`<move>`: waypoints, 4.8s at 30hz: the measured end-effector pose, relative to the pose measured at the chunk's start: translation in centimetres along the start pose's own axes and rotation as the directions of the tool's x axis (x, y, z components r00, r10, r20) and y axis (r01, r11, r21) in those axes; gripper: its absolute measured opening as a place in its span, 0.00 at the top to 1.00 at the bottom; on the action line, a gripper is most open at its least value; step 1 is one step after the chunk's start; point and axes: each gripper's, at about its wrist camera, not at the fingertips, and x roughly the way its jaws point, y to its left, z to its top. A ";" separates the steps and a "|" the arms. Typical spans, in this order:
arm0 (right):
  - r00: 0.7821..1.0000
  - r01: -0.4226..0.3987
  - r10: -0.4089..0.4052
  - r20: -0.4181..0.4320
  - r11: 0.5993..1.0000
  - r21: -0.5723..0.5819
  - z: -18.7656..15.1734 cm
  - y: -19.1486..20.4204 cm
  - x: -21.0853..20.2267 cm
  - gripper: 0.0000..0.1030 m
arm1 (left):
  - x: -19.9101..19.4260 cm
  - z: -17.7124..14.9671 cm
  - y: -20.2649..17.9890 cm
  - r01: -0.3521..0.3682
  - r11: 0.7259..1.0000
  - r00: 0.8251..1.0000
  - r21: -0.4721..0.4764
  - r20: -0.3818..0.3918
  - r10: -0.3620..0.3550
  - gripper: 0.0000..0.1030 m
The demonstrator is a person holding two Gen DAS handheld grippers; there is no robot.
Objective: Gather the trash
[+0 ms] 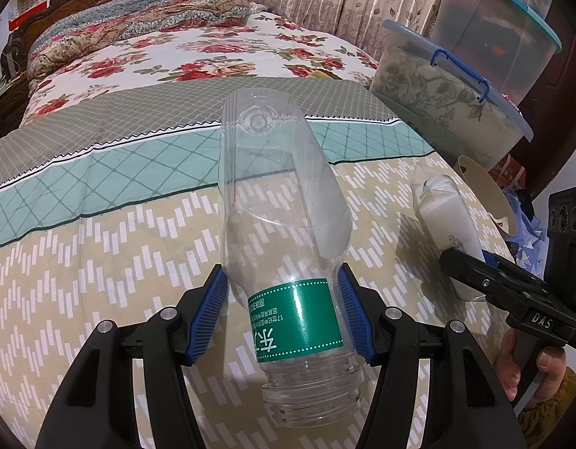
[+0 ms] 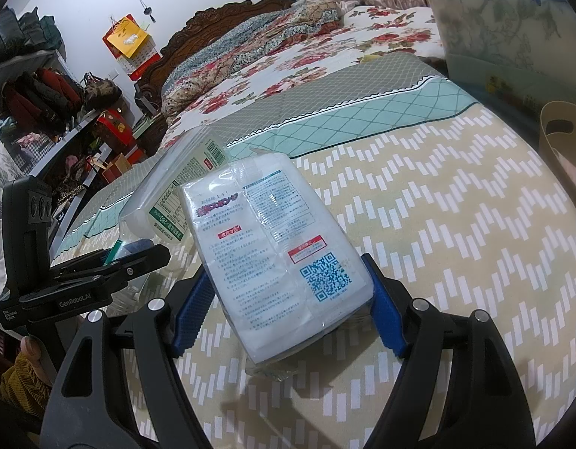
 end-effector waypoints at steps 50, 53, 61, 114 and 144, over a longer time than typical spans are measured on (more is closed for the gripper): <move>1.000 -0.001 0.001 -0.002 1.000 -0.003 0.1 -0.1 -0.1 0.27 | -0.2 -0.1 -0.4 0.013 1.000 1.000 -0.003 0.003 -0.013 0.45; 1.000 -0.001 0.001 -0.002 1.000 -0.003 0.1 -0.1 -0.1 0.27 | -0.2 -0.1 -0.5 0.014 1.000 1.000 -0.003 0.003 -0.014 0.45; 1.000 -0.001 0.001 -0.003 1.000 -0.003 0.1 -0.1 -0.1 0.27 | -0.2 -0.1 -0.5 0.015 1.000 1.000 -0.004 0.003 -0.015 0.45; 0.947 0.123 -0.177 0.268 0.970 0.208 1.7 -14.3 -12.8 0.28 | 3.8 9.2 -19.6 0.345 0.921 0.939 0.182 -0.068 -0.338 0.46; 0.900 0.090 -0.277 0.337 0.874 0.477 -0.1 -22.4 -17.4 0.14 | 5.6 9.4 -24.5 0.399 0.888 0.916 0.228 -0.139 -0.376 0.26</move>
